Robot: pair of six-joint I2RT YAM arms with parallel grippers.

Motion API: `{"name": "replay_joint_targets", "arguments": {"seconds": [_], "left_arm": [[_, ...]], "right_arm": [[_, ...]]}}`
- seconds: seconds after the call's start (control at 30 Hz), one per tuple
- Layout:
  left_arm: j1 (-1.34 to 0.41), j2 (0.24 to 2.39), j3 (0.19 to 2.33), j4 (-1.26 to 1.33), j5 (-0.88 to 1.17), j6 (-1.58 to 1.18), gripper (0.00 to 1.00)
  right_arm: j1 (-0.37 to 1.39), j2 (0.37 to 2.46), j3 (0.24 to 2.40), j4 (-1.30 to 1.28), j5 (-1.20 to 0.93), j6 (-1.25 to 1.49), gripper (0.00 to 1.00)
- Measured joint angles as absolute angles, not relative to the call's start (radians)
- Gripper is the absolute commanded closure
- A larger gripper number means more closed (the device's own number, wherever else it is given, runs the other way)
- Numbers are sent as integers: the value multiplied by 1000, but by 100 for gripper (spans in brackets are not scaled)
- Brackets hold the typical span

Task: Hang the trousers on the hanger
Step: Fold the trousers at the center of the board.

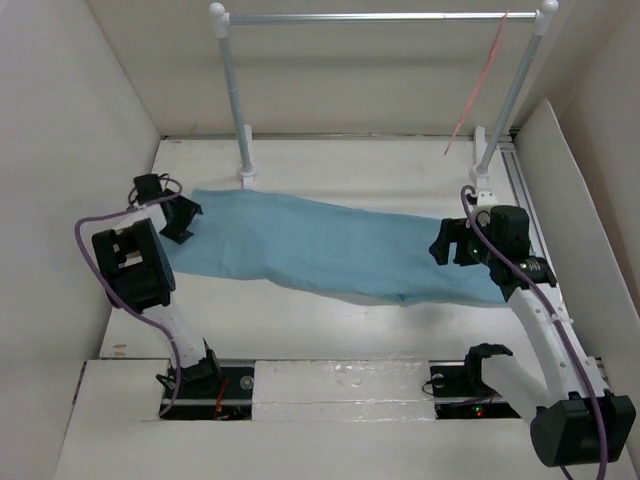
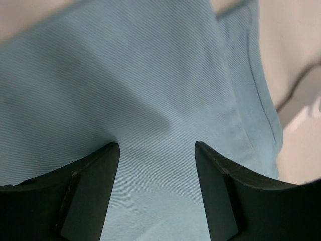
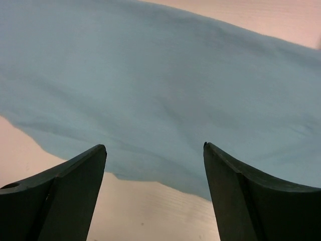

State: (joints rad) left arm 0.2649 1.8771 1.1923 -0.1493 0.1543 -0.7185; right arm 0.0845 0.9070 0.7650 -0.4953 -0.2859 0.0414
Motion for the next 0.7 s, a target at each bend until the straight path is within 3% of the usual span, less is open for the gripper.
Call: {"name": "replay_joint_targets", "arguments": {"seconds": [0.23,0.37,0.5,0.7], "left_arm": [[612,1713,978,-149,252,-738,39],[654,1594,872,-174,223,-743,38],[469,1509,868,-245,213,-756,38],[14,1407,963,-215,217,-757,38]], "right_arm": [[-90,844,770,-627,-186,96,4],[-168,850,764,-663,-121,143,2],[-289,928,729,-652,-112,185,2],[-519,1086,673,-583,-156,242,2]]}}
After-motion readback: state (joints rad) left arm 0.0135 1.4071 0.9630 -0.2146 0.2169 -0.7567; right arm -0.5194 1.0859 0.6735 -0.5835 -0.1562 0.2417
